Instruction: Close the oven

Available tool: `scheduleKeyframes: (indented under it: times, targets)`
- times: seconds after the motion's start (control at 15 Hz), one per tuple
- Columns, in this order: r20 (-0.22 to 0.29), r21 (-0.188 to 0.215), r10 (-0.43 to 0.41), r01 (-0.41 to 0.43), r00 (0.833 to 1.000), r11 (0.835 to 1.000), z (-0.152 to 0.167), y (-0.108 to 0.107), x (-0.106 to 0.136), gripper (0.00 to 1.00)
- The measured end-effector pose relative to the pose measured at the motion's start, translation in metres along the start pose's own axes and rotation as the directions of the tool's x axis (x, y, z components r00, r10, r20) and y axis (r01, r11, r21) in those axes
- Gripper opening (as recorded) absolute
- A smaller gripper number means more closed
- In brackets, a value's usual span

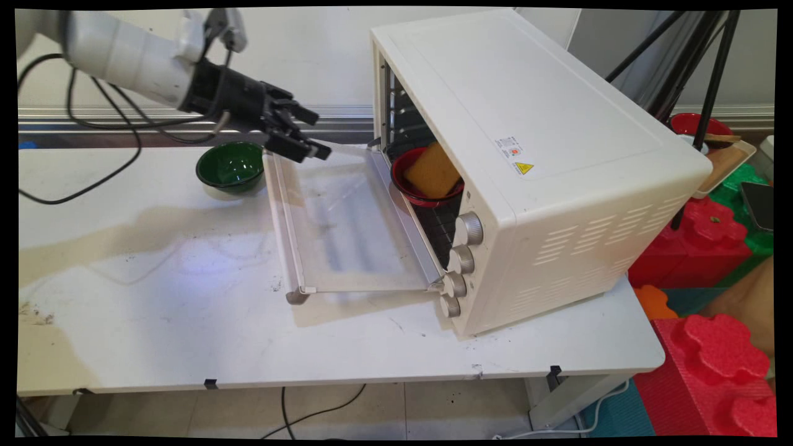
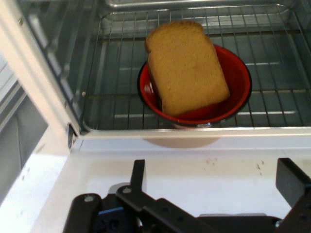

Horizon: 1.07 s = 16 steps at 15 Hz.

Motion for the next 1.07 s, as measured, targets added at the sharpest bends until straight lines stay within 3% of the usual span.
scheduleKeyframes:
  times: [0.87, 1.07]
  targets:
    - [0.001, -0.012, -0.097, 0.097, 0.995, 0.995, -0.090, 0.012, -0.047, 1.00]
    - [0.042, -0.026, -0.114, 0.116, 0.993, 0.993, -0.106, 0.018, -0.061, 1.00]
